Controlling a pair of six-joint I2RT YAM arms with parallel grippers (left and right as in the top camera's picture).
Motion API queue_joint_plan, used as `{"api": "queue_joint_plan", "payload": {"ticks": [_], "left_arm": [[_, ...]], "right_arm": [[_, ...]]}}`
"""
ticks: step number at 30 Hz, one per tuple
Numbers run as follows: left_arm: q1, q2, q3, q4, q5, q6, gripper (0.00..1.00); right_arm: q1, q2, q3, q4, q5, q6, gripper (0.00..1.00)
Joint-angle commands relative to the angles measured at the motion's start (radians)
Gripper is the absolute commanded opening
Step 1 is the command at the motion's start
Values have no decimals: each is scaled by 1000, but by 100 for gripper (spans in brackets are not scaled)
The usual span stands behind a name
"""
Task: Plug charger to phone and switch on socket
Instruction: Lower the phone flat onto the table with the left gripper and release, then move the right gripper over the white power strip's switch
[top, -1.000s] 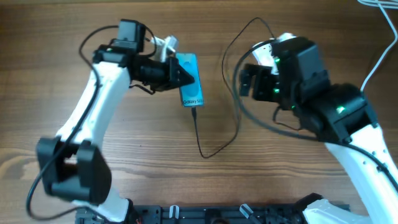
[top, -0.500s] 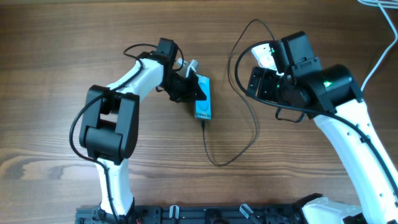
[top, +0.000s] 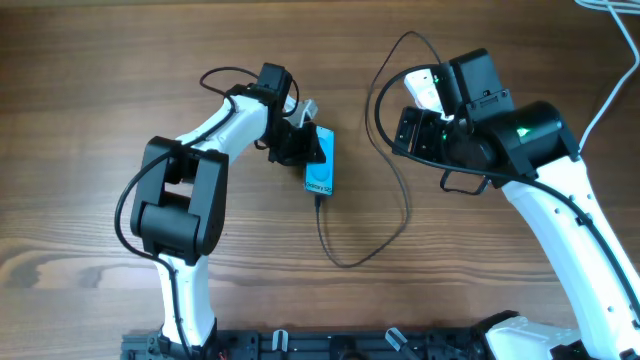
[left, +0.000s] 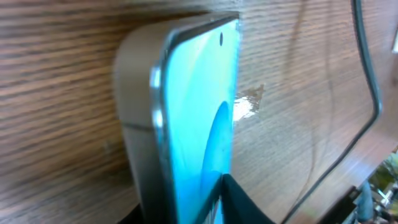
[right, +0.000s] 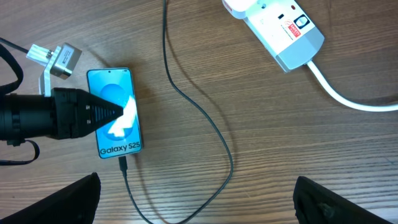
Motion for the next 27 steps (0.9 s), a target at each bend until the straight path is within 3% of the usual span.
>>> {"api": "queue_joint_plan", "payload": {"ticks": [1, 7, 8, 14, 16, 18, 21, 22, 23, 24, 25, 27], "left_arm": [[-3, 6, -1, 3, -80, 5, 27], [-2, 6, -1, 8, -142, 4, 35], [-2, 6, -1, 2, -182, -3, 43], [3, 0, 6, -37, -229, -3, 51], [18, -21, 42, -96, -228, -3, 50], [39, -71, 107, -183, -228, 7, 41], [56, -180, 175, -246, -232, 9, 45], [61, -236, 190, -251, -232, 8, 48], [68, -311, 194, -246, -232, 5, 59], [72, -369, 194, -243, -232, 5, 73], [74, -425, 194, -243, -232, 5, 100], [77, -509, 194, -241, -247, 5, 100]], "right_arm": [[-4, 2, 14, 6, -14, 14, 100], [-4, 2, 14, 6, -13, 14, 100], [-4, 4, 14, 5, -13, 8, 99], [-4, 13, 14, 5, -12, -13, 100], [-5, 23, 14, 6, 31, -10, 100], [-7, 42, 14, 8, 93, -7, 100], [-9, 68, 14, 13, 137, -8, 100], [-14, 74, 14, 18, 139, -8, 100], [-26, 79, 14, 29, 139, -8, 100], [-46, 79, 14, 41, 143, -11, 100], [-69, 79, 14, 54, 154, -12, 100], [-134, 79, 14, 108, 183, -66, 100]]}}
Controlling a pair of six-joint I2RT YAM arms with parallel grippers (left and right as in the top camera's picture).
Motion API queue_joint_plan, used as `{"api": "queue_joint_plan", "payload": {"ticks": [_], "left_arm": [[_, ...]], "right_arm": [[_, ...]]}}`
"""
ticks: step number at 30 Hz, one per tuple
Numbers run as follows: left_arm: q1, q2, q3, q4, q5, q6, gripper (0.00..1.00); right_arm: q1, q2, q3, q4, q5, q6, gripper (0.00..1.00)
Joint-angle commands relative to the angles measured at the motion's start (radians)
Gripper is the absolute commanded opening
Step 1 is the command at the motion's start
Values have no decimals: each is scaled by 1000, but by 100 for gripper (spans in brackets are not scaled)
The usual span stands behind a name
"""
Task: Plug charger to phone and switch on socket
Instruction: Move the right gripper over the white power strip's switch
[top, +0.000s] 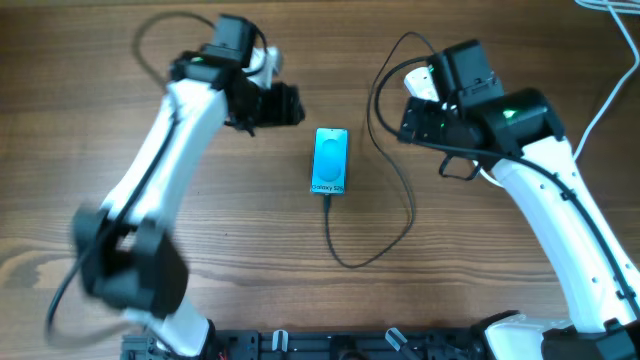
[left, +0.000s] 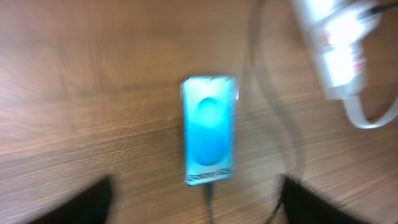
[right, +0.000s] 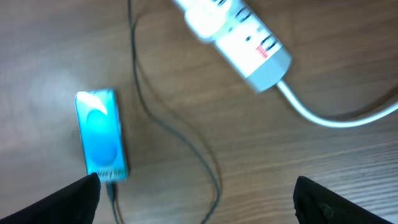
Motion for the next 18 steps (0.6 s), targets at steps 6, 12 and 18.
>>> {"api": "queue_joint_plan", "payload": {"ticks": [6, 12, 18], "left_arm": [[9, -277, 25, -3, -59, 5, 100], [9, -274, 25, -3, -60, 5, 100], [9, -274, 25, -3, -60, 5, 100]], "right_arm": [[-254, 72, 14, 298, 101, -333, 100], [-413, 252, 14, 414, 85, -341, 100], [-436, 428, 14, 490, -129, -477, 100]]}}
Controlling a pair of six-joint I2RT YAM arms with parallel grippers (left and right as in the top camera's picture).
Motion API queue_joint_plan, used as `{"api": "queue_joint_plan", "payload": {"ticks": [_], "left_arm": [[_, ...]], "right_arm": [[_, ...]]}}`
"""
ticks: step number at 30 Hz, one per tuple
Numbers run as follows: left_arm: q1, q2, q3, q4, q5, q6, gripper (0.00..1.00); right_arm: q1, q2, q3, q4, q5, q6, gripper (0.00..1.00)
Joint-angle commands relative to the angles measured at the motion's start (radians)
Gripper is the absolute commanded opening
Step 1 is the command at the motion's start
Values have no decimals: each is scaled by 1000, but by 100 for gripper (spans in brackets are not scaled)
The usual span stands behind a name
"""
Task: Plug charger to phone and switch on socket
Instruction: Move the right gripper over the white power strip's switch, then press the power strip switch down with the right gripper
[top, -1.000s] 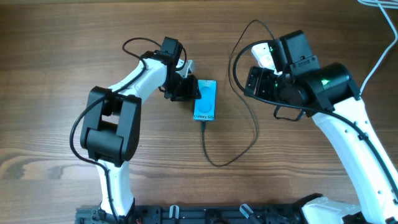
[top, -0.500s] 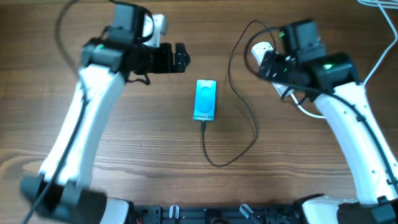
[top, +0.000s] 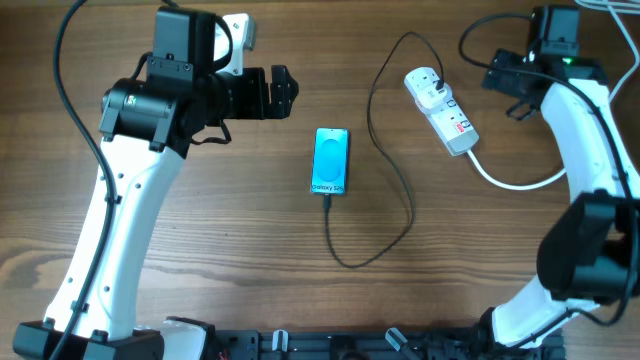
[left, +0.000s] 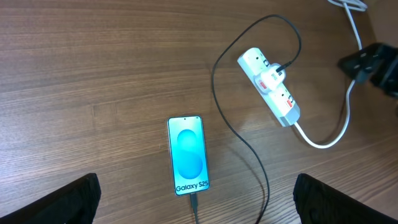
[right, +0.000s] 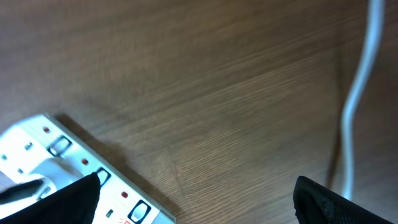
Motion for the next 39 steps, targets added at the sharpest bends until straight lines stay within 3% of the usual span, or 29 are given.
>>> {"api": "queue_joint_plan", "payload": {"ticks": [1, 12, 22, 39], "left_arm": [[6, 5, -2, -1, -9, 5, 100], [6, 5, -2, -1, -10, 5, 100], [6, 5, -2, -1, -10, 5, 100], [6, 5, -2, -1, -10, 5, 100]], "right_arm": [[6, 99, 13, 31, -211, -167, 100], [5, 236, 13, 56, -209, -155, 100], [5, 257, -13, 124, -210, -50, 100], [5, 293, -34, 129, -259, -53, 100]]}}
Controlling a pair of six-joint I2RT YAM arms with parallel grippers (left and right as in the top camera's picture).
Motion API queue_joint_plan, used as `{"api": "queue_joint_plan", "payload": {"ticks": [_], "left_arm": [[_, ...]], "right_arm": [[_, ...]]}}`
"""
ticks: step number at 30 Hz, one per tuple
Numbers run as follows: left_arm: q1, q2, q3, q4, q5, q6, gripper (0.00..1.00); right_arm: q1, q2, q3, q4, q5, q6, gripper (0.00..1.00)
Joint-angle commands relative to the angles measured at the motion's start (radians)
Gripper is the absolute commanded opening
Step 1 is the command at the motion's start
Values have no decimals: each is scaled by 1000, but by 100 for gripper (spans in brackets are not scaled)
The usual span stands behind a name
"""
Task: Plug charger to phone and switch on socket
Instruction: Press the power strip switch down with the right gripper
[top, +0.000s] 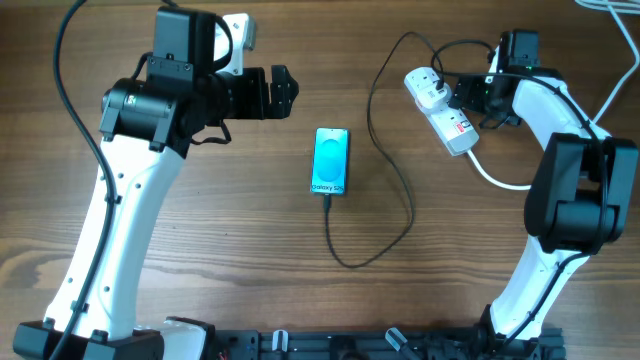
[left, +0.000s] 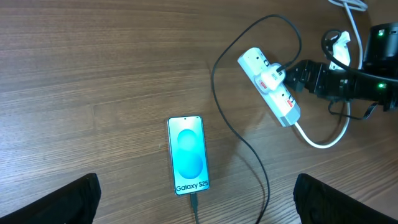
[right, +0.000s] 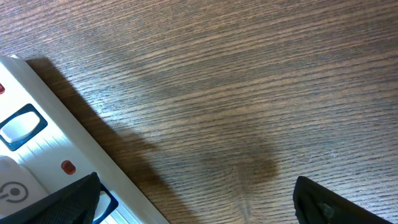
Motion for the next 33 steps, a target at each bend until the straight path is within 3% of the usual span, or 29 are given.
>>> {"api": "queue_joint_plan", "payload": {"ticks": [1, 33], "left_arm": [[6, 5, -2, -1, -9, 5, 100], [6, 5, -2, -1, -9, 5, 100]], "right_arm": [[4, 29, -15, -11, -39, 3, 100], [12, 29, -17, -108, -110, 6, 100]]}}
